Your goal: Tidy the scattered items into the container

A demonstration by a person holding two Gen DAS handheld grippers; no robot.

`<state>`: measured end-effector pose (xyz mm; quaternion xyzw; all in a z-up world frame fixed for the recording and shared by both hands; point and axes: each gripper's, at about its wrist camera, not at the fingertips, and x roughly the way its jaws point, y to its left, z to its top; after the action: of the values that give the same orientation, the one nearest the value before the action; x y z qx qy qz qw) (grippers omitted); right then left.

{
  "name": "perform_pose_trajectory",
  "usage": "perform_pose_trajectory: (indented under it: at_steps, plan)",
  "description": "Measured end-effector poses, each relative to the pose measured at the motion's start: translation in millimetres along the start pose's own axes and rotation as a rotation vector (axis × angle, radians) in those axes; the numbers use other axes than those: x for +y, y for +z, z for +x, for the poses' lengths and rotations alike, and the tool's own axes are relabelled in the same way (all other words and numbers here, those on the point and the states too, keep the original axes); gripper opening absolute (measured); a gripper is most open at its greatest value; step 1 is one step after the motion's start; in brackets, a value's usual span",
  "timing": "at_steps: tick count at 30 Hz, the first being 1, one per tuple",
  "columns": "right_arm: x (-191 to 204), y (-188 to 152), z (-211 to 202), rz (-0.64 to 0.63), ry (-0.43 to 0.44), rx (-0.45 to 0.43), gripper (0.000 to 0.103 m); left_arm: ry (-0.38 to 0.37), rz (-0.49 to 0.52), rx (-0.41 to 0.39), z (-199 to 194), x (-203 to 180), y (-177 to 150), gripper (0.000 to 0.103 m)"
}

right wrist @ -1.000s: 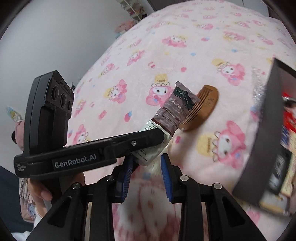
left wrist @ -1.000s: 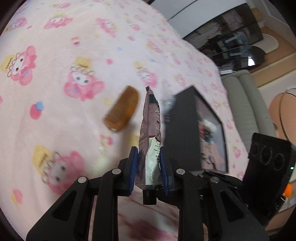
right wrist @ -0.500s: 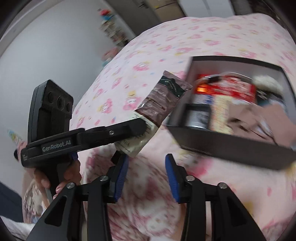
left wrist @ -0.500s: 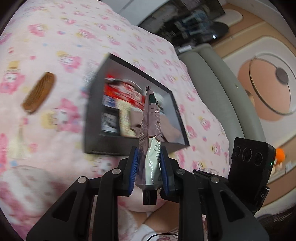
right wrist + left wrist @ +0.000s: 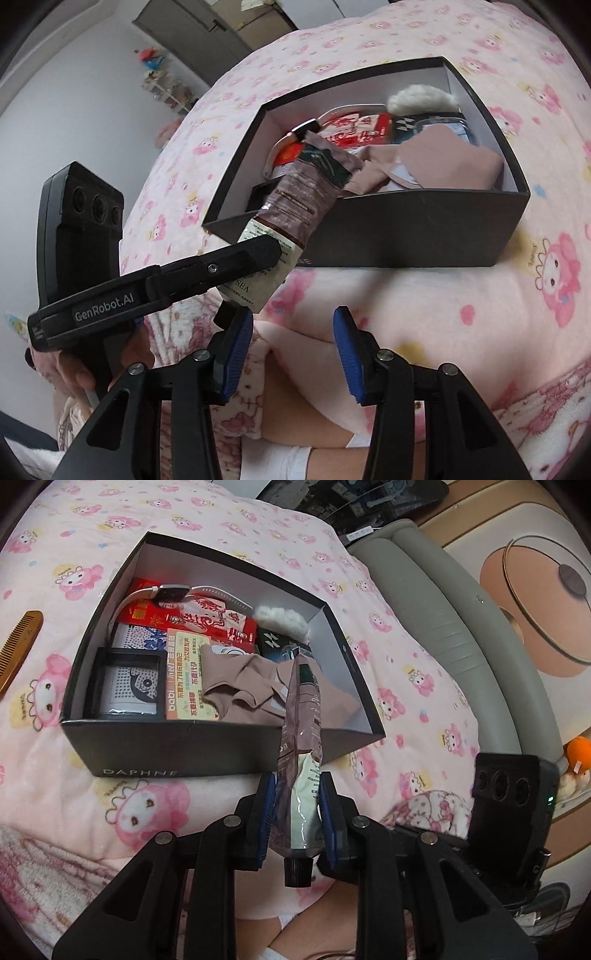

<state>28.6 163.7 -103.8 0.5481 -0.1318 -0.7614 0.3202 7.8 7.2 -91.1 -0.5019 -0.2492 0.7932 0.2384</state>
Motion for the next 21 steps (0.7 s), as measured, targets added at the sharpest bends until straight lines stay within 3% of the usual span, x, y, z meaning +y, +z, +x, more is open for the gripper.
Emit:
perform_pose_trajectory:
  at_steps: [13,16,21]
  plan:
    - [0.7,-4.3,15.2,-0.062,-0.034,0.024,0.041,0.012,0.02,-0.009,2.8,-0.5,-2.5,0.023]
    - [1.7,-9.8,17.9,-0.087,-0.027,0.034,0.027,0.023,0.036,-0.01,3.6,-3.5,-8.2,0.023]
    - [-11.6,-20.1,19.7,-0.064,-0.034,0.052,0.022,0.0,-0.005,0.006,10.8,2.6,-20.5,0.022]
